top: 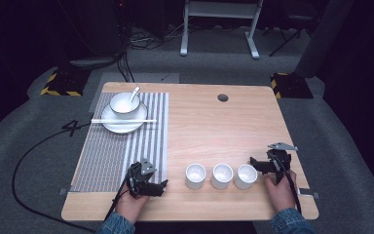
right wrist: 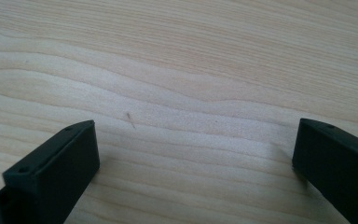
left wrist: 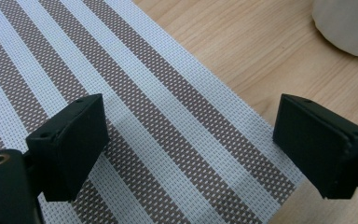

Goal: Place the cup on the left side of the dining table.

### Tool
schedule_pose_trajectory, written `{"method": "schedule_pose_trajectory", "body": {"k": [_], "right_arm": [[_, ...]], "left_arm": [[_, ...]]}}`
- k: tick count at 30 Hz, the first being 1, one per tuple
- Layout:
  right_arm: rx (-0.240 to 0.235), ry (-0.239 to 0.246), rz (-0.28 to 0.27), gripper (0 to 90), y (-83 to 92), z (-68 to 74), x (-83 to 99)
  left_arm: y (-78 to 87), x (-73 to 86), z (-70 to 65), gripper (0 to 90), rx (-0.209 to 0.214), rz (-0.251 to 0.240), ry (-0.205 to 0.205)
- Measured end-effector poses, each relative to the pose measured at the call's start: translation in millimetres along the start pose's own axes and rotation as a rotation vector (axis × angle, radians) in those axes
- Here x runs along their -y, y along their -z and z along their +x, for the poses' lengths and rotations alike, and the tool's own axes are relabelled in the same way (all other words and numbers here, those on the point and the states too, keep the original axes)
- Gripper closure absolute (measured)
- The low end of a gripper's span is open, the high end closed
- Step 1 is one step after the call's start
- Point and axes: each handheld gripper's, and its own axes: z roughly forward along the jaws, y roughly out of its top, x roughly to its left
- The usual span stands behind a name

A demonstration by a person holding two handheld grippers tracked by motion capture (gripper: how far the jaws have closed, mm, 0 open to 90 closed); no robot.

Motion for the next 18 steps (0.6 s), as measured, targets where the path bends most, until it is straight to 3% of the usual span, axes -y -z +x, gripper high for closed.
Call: {"method": "schedule_pose_trajectory", "body": {"k": [4, 6, 7, 8, 9, 10, 12, 15, 18], "right_arm": [[0.000, 0.000, 0.000, 0.4, 0.0, 0.0, 0.0], [0.000, 0.000, 0.000, 0.4, 0.0, 0.0, 0.0], [0.000, 0.000, 0.000, 0.4, 0.0, 0.0, 0.0], [0.000, 0.000, 0.000, 0.4, 0.0, 0.0, 0.0], [0.000, 0.000, 0.000, 0.4, 0.0, 0.0, 0.0], [0.000, 0.000, 0.000, 0.4, 0.0, 0.0, 0.0], [0.000, 0.000, 0.000, 0.4, 0.0, 0.0, 0.0], [0.000, 0.000, 0.000, 0.4, 0.0, 0.0, 0.0], [0.000, 0.000, 0.000, 0.4, 0.0, 0.0, 0.0]], "left_arm": [[3.1, -0.4, 3.2, 10.8, 0.028, -0.023, 0.025], [8.6, -1.1, 3.9, 11.2, 0.047, -0.068, 0.045], [11.5, -1.6, 4.7, 11.2, 0.057, -0.085, 0.034], [19.7, -3.1, 3.8, 13.7, 0.087, -0.150, 0.030], [24.3, -4.3, 2.6, 15.3, 0.097, -0.183, 0.034], [24.3, -4.3, 2.6, 15.3, 0.097, -0.183, 0.034], [37.2, -9.2, -0.9, 15.9, 0.091, -0.262, 0.013], [44.2, -12.6, -2.6, 16.5, 0.085, -0.275, 0.006], [54.2, -16.5, 3.1, 17.4, 0.145, -0.321, 0.043]]}}
